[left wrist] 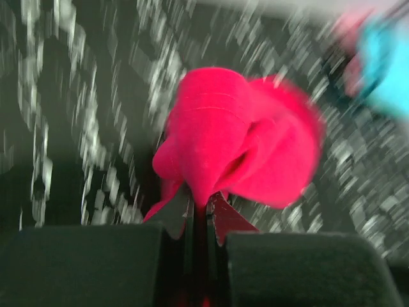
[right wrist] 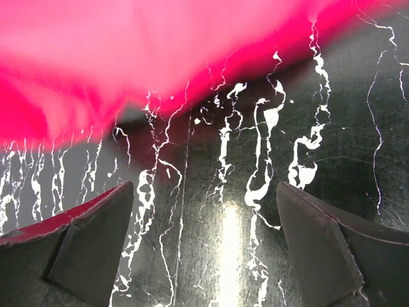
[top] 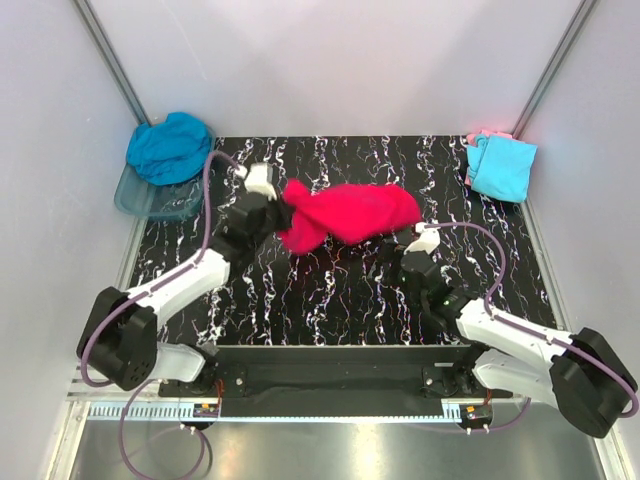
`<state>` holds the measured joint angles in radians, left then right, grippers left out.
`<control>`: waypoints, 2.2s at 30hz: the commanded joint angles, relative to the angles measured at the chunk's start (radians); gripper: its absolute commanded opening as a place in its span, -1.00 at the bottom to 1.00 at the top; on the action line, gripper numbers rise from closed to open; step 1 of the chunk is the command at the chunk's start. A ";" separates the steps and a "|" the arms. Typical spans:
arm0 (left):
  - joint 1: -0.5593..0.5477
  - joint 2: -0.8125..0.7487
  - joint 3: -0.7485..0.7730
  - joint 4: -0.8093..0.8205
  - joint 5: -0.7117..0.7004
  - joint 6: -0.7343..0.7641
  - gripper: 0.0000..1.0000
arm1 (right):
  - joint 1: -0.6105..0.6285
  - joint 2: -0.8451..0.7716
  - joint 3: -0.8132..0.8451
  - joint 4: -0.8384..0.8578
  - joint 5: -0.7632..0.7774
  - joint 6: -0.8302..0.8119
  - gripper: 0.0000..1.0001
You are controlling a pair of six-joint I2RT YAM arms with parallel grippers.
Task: Fold and stack the t-shirts
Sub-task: Move the tshirt to the center of the board, then flatten the tshirt out
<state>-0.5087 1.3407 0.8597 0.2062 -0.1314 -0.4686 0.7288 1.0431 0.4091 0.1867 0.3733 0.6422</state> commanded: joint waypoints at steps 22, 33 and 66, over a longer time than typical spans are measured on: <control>-0.042 -0.552 -0.447 -0.260 -0.257 -0.245 0.86 | 0.008 0.061 0.027 0.026 0.001 0.010 0.99; -0.094 -0.811 -0.596 -0.350 -0.303 -0.171 0.89 | 0.003 0.350 0.149 0.022 -0.238 0.066 0.99; -0.097 -0.902 -0.668 -0.194 -0.206 -0.061 0.90 | -0.129 0.658 0.298 0.002 -0.521 0.154 0.45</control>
<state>-0.6022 0.4446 0.2008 -0.0441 -0.3538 -0.5472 0.6010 1.6699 0.7006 0.2981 -0.1905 0.8196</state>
